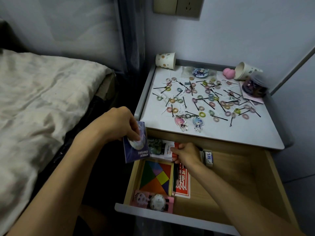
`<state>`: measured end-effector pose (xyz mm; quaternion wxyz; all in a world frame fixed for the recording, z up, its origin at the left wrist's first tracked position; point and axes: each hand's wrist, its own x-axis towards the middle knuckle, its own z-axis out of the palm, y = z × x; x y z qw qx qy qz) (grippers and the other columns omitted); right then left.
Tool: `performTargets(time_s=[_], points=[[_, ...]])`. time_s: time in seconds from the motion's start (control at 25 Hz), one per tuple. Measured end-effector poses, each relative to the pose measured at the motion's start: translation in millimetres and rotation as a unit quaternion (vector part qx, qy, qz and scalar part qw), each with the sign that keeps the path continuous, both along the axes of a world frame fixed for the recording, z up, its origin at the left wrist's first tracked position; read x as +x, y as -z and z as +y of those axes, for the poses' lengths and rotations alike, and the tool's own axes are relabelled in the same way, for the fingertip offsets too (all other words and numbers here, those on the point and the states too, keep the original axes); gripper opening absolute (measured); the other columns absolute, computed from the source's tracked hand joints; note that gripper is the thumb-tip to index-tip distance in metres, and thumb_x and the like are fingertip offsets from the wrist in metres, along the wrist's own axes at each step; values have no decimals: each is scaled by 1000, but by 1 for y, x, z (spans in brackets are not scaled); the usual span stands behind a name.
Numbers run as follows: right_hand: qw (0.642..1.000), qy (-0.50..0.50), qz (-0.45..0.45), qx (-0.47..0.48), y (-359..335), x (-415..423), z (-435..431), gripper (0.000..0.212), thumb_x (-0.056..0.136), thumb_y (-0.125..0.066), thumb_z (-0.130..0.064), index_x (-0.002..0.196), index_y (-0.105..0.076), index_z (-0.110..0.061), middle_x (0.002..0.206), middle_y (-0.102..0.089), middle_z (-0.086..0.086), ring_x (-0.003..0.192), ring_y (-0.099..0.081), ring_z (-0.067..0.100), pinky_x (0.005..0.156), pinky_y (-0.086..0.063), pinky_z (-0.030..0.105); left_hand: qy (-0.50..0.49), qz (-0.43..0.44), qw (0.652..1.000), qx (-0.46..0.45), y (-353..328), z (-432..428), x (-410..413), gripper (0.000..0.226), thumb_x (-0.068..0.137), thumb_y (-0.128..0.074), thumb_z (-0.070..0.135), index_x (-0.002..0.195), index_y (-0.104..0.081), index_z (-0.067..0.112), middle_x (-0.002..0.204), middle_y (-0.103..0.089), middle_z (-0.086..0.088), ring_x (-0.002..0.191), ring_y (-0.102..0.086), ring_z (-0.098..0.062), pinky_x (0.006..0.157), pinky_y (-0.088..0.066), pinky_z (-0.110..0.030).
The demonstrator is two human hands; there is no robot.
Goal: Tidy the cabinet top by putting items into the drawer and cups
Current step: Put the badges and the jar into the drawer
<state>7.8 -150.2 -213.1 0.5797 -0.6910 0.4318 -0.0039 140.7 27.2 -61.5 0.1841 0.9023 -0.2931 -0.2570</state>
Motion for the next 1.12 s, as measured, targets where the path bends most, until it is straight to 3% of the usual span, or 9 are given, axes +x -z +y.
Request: performTargets(time_s=[0.16,0.36,0.48,0.56,0.64,0.76,0.88,0.96,1.12], points=[[999,0,11,-52,8,16,7,22,87,-71,-12,73,-56,-5,56,-60,11,38,-56,14,39,-48,25,1,11,1000,-6,0,0,3,15,72,-85,21,84,-78,17,80,-71,2,74,-65,-8,55,-52,-17],[979,-62,41,-192,9,17,9,37,83,-75,-28,53,-62,-10,51,-65,10,45,-62,19,54,-54,30,-1,18,1000,-22,1,0,5,14,71,-86,20,82,-78,17,80,-72,1,75,-67,-9,57,-54,-18],[964,-85,70,-240,3,10,10,43,85,-71,-37,56,-67,-6,54,-66,10,49,-64,20,58,-56,35,-9,32,998,-49,1,0,4,12,70,-86,17,79,-78,16,78,-72,1,74,-67,-10,59,-54,-19],[976,-93,37,-193,-12,-5,13,39,91,-64,-36,68,-70,-5,59,-67,5,49,-60,15,57,-53,31,-25,59,994,-84,-1,-2,2,11,70,-85,12,78,-77,14,78,-72,0,76,-68,-13,60,-54,-20],[993,-100,-58,20,-36,-24,23,29,96,-59,-29,92,-70,-2,71,-69,6,55,-56,13,52,-45,24,-63,87,983,-150,-4,-5,0,15,68,-86,7,79,-75,11,81,-71,-2,76,-68,-15,58,-54,-19],[936,-75,-189,287,-66,-43,30,30,93,-61,-25,113,-65,-2,95,-71,12,68,-62,15,55,-44,22,-126,111,952,-254,-5,-13,-11,44,61,-88,3,96,-64,12,88,-65,-3,74,-65,-16,54,-55,-24],[931,-29,-216,292,-82,-47,30,25,91,-63,-15,112,-63,-2,86,-71,9,66,-65,12,55,-50,20,-129,173,947,-237,-2,-24,-29,69,60,-88,2,117,-51,18,100,-63,-7,86,-68,-22,63,-61,-38],[944,-33,-221,243,-89,-55,25,18,93,-60,-10,109,-63,-2,78,-70,8,61,-64,9,51,-49,17,-113,182,956,-200,4,-27,-35,65,62,-90,12,117,-55,17,102,-66,-7,88,-69,-23,69,-62,-42],[975,-119,-138,129,-76,-74,-1,10,94,-59,-6,99,-66,-1,75,-67,13,55,-60,10,52,-47,19,-85,-11,996,-35,21,-21,-30,46,78,-70,59,96,-68,17,85,-72,-5,78,-71,-22,72,-58,-39]])
